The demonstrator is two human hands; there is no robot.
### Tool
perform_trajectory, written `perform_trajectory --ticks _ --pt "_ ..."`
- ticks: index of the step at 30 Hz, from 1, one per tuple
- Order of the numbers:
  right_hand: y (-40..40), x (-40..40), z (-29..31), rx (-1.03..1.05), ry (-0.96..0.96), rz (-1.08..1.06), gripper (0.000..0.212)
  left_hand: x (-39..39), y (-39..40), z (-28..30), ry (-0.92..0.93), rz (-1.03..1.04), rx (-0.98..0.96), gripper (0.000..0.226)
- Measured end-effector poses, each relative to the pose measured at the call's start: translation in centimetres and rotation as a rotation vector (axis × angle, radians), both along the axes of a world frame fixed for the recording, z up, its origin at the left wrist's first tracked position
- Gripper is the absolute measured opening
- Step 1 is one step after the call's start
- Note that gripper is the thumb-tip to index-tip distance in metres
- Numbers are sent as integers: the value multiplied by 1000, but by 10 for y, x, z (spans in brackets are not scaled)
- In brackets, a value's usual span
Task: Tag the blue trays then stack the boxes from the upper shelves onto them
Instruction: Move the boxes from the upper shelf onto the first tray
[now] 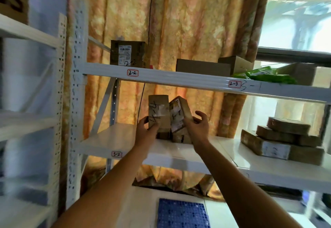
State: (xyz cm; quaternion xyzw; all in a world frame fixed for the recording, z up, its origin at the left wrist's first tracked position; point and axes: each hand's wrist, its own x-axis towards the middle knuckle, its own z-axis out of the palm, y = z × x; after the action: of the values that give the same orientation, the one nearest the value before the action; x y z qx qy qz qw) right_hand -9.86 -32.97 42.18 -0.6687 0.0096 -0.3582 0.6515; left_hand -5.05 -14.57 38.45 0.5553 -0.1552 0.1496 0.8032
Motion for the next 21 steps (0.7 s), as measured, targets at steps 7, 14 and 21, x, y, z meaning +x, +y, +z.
perform_trajectory --ticks 7,14,21 --pt "-25 -110 -55 308 84 312 51 -103 -2 -23 73 -56 -35 32" --pt "-38 -167 -123 252 312 394 51 -165 -3 -103 239 -137 61 40" --pt "-46 -180 -252 93 723 330 40 -179 10 -261 683 -170 146 43"
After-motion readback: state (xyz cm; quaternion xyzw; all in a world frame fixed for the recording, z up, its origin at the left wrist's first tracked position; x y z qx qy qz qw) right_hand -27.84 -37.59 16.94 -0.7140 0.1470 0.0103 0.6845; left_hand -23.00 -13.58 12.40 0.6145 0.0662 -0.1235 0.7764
